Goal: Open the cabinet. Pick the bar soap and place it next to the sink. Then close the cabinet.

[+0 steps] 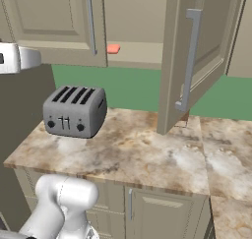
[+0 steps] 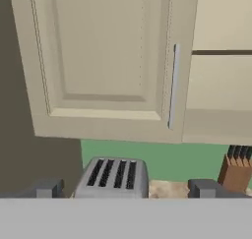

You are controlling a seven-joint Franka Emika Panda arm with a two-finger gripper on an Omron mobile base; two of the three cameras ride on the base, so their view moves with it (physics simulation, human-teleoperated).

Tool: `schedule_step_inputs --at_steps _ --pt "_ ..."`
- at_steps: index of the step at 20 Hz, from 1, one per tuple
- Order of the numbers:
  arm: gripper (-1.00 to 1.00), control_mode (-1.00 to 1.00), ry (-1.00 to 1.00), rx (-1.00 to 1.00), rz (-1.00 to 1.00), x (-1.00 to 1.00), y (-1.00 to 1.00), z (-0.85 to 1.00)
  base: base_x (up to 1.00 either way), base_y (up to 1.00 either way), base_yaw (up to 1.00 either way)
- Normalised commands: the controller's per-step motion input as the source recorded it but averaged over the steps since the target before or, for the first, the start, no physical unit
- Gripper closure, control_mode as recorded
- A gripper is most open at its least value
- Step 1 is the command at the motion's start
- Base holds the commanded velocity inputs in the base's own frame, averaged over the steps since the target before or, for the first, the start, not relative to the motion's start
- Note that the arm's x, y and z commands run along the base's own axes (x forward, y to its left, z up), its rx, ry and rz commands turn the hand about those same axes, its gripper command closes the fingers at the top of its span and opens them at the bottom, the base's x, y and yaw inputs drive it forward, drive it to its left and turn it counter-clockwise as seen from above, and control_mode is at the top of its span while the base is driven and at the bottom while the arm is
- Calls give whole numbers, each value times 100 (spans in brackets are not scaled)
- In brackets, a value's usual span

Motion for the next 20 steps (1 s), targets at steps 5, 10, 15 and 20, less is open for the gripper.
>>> schedule_step_inputs --at_steps 5,10,15,20 --pt "-100 -100 -9 3 0 3 0 56 0 0 0" --pt "-100 -100 0 0 0 2 0 61 0 0 0" --pt "-100 -100 4 0 0 1 -2 15 0 0 0" --pt "-100 -100 8 -1 0 2 -1 -34 0 0 0"
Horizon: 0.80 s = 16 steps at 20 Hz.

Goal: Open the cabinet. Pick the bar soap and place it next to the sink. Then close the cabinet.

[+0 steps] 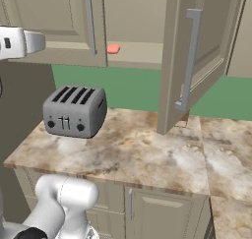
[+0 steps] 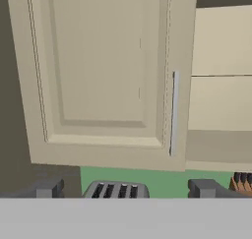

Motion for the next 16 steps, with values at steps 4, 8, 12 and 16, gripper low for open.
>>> schedule_step_inputs --at_steps 4,8,12,16 --pt "-100 -100 0 0 0 1 -5 -40 0 0 0" --pt "-100 -100 0 0 0 0 -25 0 0 0 0" --pt "-100 -100 0 0 -2 1 -35 0 0 0 0" --pt "-100 -100 11 0 -3 0 -31 4 0 0 0"
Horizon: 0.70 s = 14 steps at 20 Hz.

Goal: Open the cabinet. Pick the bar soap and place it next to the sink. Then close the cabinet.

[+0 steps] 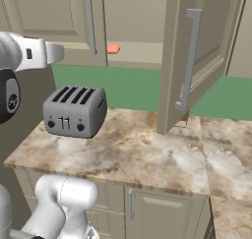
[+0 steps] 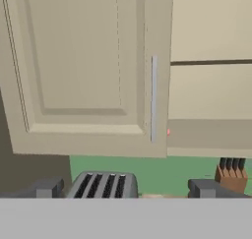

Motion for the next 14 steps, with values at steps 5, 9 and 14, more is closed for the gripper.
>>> schedule_step_inputs --at_steps 5,9,14 --pt "-100 -100 32 0 -1 0 -4 1 0 0 0" --pt "-100 -100 18 0 0 0 0 0 0 0 0" --pt "-100 -100 -5 0 0 16 0 -30 0 0 0"
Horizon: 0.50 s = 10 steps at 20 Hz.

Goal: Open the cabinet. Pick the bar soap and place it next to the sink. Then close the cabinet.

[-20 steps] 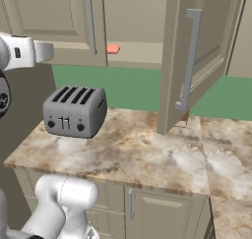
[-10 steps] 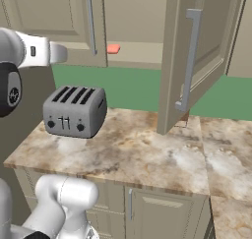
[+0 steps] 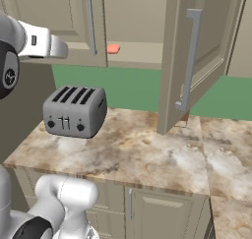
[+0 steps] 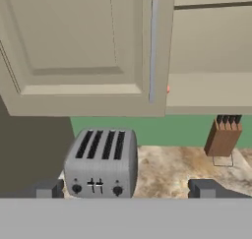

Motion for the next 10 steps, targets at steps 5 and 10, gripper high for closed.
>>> schedule_step_inputs --at_steps 5,10 --pt "-100 -100 -12 0 0 41 0 -43 0 0 0" --pt "-100 -100 -6 0 0 46 0 -7 0 0 0"
